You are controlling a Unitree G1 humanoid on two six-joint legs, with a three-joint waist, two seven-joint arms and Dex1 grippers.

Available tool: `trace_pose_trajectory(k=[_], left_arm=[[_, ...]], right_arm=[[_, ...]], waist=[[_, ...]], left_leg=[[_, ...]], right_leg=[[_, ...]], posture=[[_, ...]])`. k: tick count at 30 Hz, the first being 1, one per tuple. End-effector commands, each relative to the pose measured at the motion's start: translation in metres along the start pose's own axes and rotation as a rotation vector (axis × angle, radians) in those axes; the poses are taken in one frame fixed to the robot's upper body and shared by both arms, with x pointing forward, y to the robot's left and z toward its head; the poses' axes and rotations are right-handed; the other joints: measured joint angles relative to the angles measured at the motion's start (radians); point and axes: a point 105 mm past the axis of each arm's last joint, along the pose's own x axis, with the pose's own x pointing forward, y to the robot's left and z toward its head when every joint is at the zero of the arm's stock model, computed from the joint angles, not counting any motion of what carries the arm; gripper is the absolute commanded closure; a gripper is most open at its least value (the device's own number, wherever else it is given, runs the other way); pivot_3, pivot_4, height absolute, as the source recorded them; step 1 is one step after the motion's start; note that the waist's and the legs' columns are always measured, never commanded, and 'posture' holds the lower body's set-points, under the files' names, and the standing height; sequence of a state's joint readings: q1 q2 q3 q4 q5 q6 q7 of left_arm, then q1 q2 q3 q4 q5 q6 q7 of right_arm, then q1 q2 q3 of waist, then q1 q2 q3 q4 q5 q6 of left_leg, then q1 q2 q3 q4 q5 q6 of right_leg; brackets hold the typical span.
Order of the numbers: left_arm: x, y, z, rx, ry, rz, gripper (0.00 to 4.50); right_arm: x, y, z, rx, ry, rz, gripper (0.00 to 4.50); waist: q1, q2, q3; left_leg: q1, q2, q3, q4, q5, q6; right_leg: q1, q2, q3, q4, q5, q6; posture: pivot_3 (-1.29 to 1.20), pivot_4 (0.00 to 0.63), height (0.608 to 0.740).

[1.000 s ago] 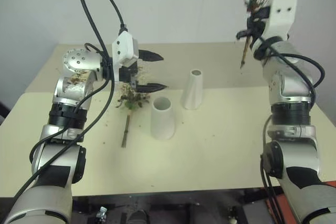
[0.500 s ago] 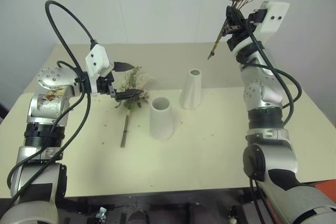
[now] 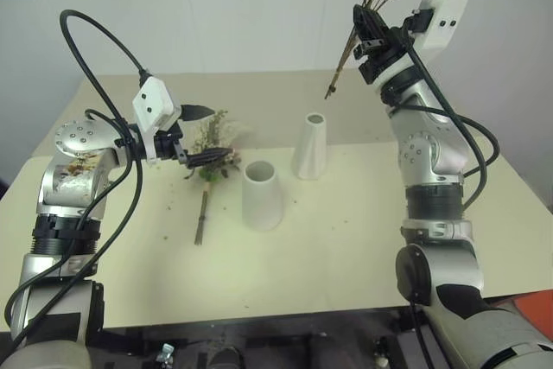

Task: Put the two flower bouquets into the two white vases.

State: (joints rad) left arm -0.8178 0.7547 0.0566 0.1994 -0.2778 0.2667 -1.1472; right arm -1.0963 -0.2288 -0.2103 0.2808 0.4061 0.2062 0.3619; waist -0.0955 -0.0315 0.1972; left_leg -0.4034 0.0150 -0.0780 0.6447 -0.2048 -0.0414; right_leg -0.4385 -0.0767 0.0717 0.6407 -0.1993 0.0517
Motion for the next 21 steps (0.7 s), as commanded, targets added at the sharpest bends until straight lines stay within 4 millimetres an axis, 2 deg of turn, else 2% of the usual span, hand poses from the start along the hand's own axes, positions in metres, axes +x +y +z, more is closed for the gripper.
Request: trace_pose_trajectory(k=[1,4,21], left_arm=[[-0.004,0.005,0.016,0.042,-0.038,0.021,0.0],[-0.004,0.004,0.016,0.04,-0.04,0.018,0.0],[-0.007,-0.003,0.013,0.021,-0.037,0.03,0.0]], right_arm=[[-0.001,0.008,0.002,-0.001,-0.013,0.02,4.48],[-0.003,0.01,-0.01,-0.006,0.023,0.022,4.48],[-0.008,0.013,-0.042,-0.022,0.094,0.04,4.48]], waist=[[0.0,0.0,0.0],[0.0,0.0,0.0],[-0.001,0.0,0.0]], left_leg=[[0.0,0.0,0.0,0.0,0.0,0.0],[0.0,0.0,0.0,0.0,0.0,0.0],[0.0,0.0,0.0,0.0,0.0,0.0]], right_leg=[[0.0,0.0,0.0,0.0,0.0,0.0],[0.0,0.0,0.0,0.0,0.0,0.0],[0.0,0.0,0.0,0.0,0.0,0.0]], posture=[[0.0,0.15,0.74],[0.0,0.15,0.74],[0.0,0.15,0.74]])
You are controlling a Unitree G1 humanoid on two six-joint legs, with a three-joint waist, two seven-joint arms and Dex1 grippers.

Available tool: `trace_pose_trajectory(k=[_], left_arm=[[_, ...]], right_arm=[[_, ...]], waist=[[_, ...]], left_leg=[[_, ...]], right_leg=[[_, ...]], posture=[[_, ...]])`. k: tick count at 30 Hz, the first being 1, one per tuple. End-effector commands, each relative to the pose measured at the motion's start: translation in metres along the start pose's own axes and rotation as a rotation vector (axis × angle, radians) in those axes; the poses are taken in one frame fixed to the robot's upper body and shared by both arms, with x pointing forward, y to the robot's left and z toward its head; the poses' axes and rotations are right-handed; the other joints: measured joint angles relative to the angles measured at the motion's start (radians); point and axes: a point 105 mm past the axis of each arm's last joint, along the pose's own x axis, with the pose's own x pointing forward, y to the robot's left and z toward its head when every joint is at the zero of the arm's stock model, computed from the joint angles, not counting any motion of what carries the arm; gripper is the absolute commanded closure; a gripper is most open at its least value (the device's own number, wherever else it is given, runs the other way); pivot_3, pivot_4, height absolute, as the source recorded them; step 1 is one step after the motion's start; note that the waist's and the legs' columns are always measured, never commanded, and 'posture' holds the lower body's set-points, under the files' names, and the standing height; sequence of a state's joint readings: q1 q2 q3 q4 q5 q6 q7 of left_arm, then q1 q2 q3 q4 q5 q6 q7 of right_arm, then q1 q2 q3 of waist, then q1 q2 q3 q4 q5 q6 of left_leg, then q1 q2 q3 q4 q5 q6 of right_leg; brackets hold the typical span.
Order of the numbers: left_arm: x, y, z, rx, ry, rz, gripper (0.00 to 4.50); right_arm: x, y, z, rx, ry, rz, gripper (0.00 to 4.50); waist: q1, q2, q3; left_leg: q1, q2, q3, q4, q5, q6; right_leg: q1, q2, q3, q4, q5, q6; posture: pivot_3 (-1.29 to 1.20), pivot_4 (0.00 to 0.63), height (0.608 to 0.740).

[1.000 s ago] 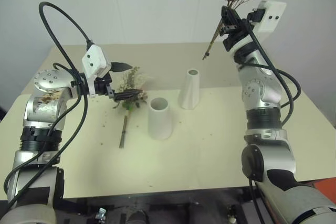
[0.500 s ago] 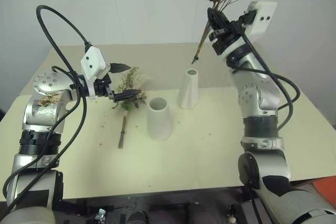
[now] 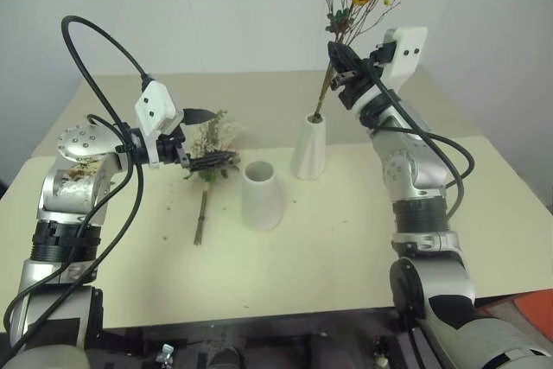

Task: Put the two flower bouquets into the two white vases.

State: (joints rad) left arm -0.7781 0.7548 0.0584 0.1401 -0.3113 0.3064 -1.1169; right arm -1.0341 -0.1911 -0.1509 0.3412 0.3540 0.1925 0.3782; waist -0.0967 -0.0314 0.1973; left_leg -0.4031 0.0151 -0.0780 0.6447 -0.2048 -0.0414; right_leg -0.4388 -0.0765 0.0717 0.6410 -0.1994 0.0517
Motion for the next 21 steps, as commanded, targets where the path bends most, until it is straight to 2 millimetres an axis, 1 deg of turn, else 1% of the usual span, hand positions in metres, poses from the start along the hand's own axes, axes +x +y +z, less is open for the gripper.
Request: trace_pose_trajectory(k=[1,8,15,18,21], left_arm=[[-0.007,0.004,0.014,0.049,-0.027,0.029,0.0],[-0.011,0.008,0.014,0.068,-0.015,0.039,0.0],[-0.012,0.006,0.014,0.061,-0.032,0.041,0.0],[-0.011,0.006,0.013,0.06,-0.032,0.042,0.0],[-0.011,0.006,0.013,0.061,-0.034,0.044,0.0]], right_arm=[[0.001,0.005,0.003,-0.027,-0.038,0.025,4.48],[0.002,0.008,-0.018,-0.045,0.004,0.05,4.48],[-0.003,0.014,-0.035,-0.065,0.058,0.073,4.48],[-0.003,0.017,-0.039,-0.07,0.067,0.078,4.48],[-0.003,0.018,-0.037,-0.075,0.064,0.08,4.48]], waist=[[0.0,0.0,0.0],[-0.001,0.0,0.0],[-0.001,0.0,-0.001],[-0.001,-0.001,-0.001],[0.0,-0.001,-0.001]], left_leg=[[0.0,0.0,0.0,0.0,0.0,0.0],[0.002,0.0,0.0,0.0,0.0,0.0],[0.005,0.0,0.0,0.0,0.0,0.0],[0.005,0.0,0.0,0.0,0.0,0.0],[0.006,0.0,0.0,0.0,0.0,0.0]], right_leg=[[0.0,0.0,0.0,0.0,0.0,0.0],[0.001,0.0,0.0,0.0,0.0,0.0],[0.003,0.0,0.0,-0.001,0.0,0.0],[0.003,0.0,0.0,-0.001,0.0,0.0],[0.003,0.0,0.0,-0.001,0.0,0.0]], posture=[[0.0,0.15,0.74],[0.0,0.15,0.74],[0.0,0.15,0.74],[0.0,0.15,0.74],[0.0,0.15,0.74]])
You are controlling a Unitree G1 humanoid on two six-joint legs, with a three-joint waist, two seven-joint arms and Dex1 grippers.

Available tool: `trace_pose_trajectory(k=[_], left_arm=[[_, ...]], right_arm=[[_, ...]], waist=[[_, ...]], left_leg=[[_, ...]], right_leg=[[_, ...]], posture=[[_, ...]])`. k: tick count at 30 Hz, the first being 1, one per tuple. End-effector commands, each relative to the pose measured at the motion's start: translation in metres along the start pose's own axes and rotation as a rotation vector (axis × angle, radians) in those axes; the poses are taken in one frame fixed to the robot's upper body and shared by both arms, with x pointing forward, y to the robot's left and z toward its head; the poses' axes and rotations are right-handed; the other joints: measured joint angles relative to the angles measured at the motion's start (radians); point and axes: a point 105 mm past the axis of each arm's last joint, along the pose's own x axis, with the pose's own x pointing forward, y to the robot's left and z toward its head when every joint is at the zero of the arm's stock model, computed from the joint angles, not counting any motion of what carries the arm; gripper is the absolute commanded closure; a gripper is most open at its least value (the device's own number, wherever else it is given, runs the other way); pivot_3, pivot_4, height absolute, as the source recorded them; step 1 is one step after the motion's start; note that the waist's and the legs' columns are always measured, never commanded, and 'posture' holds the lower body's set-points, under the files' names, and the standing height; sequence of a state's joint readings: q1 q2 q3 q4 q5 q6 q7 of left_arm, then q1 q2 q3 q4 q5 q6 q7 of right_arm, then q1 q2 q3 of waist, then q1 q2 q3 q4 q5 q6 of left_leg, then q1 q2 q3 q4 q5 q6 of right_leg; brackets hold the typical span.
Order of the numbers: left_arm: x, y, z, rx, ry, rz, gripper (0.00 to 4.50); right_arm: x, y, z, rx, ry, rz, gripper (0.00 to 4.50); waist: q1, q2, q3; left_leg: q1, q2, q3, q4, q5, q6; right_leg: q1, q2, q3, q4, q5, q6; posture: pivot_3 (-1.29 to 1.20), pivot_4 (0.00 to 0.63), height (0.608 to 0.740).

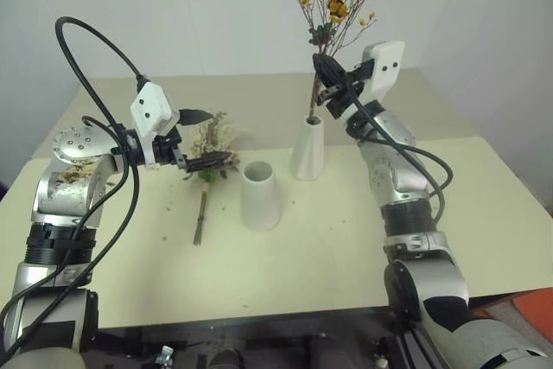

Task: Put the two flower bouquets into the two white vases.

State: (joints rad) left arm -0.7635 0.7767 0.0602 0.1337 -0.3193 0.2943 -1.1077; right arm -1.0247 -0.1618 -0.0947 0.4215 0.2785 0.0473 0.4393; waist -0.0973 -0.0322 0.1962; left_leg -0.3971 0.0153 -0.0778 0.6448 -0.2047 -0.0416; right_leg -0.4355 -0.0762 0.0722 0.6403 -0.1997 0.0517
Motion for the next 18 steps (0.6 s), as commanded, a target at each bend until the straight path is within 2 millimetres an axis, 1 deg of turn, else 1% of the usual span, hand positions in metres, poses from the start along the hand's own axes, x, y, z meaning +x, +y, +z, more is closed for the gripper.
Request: trace_pose_trajectory(k=[1,13,18], left_arm=[[-0.006,0.005,0.014,0.049,-0.045,0.032,0.0],[-0.004,0.006,0.014,0.051,-0.052,0.032,0.0],[-0.003,0.006,0.013,0.056,-0.05,0.036,0.0]], right_arm=[[-0.006,0.002,-0.019,0.009,0.063,-0.001,4.48],[-0.002,-0.013,0.002,-0.022,0.018,-0.038,4.48],[-0.002,-0.018,0.003,-0.036,0.021,-0.05,4.48]], waist=[[0.0,0.0,0.0],[0.001,0.0,0.0],[0.001,0.0,0.0]], left_leg=[[0.0,0.0,0.0,0.0,0.0,0.0],[0.001,0.0,0.0,0.0,0.0,0.0],[0.0,0.0,0.0,0.0,0.0,0.0]], right_leg=[[0.0,0.0,0.0,0.0,0.0,0.0],[0.001,0.0,0.0,0.0,0.0,0.0],[0.001,0.0,0.0,-0.001,0.0,0.0]], posture=[[0.0,0.15,0.74],[0.0,0.15,0.74],[0.0,0.15,0.74]])
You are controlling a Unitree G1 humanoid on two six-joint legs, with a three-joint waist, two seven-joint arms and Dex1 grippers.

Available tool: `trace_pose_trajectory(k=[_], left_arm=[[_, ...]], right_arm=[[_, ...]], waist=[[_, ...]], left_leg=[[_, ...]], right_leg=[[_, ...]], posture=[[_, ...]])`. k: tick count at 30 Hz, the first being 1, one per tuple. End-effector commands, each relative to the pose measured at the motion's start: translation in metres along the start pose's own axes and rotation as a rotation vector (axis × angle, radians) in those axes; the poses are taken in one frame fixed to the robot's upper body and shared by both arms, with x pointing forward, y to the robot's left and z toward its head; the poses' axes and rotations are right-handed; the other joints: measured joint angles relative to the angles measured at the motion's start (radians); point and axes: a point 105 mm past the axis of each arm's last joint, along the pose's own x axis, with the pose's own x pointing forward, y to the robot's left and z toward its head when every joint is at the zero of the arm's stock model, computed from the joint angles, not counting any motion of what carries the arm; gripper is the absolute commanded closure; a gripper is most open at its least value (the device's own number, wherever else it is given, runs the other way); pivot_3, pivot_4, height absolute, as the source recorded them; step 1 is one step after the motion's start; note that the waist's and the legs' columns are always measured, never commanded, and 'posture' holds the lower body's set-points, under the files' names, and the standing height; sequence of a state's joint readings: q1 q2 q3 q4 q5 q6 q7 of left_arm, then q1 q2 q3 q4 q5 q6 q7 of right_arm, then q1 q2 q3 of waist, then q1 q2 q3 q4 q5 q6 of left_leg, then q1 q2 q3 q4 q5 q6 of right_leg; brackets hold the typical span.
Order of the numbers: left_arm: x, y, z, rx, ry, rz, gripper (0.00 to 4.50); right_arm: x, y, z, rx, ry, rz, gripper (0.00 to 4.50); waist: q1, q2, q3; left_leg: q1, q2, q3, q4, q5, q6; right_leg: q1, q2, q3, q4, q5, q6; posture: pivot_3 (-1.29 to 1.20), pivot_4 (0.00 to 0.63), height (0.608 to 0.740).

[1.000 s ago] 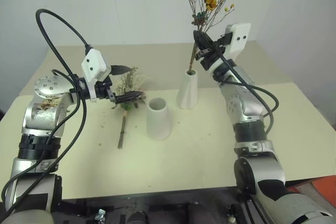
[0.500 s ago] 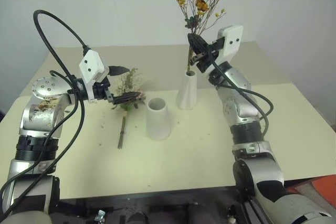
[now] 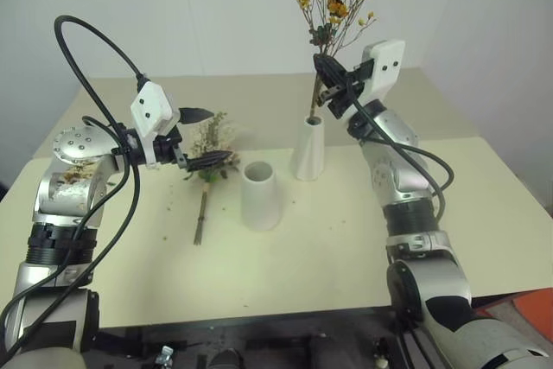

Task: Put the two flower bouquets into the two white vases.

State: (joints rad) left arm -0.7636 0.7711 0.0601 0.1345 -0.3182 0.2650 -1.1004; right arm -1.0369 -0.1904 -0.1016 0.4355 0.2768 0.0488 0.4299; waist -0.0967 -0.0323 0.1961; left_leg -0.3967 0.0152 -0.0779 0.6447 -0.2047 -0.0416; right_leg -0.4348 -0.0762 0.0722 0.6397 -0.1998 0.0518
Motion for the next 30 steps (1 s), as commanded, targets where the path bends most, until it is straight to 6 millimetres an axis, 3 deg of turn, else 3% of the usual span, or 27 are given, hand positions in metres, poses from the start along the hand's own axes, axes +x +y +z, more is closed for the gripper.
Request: trace_pose_trajectory(k=[1,30], left_arm=[[-0.004,0.006,0.01,0.032,-0.034,0.03,0.0],[-0.006,0.002,0.01,0.029,-0.029,0.03,0.0]], right_arm=[[-0.001,-0.008,-0.001,-0.012,0.015,-0.025,4.48],[0.004,-0.015,0.017,-0.029,-0.02,-0.028,4.48]], waist=[[0.0,0.0,0.0],[0.0,0.0,0.0]], left_leg=[[0.0,0.0,0.0,0.0,0.0,0.0],[-0.003,0.0,0.0,0.0,0.0,0.0]], right_leg=[[0.0,0.0,0.0,0.0,0.0,0.0],[-0.003,0.0,0.0,0.0,0.0,0.0]], posture=[[0.0,0.15,0.74],[0.0,0.15,0.74]])
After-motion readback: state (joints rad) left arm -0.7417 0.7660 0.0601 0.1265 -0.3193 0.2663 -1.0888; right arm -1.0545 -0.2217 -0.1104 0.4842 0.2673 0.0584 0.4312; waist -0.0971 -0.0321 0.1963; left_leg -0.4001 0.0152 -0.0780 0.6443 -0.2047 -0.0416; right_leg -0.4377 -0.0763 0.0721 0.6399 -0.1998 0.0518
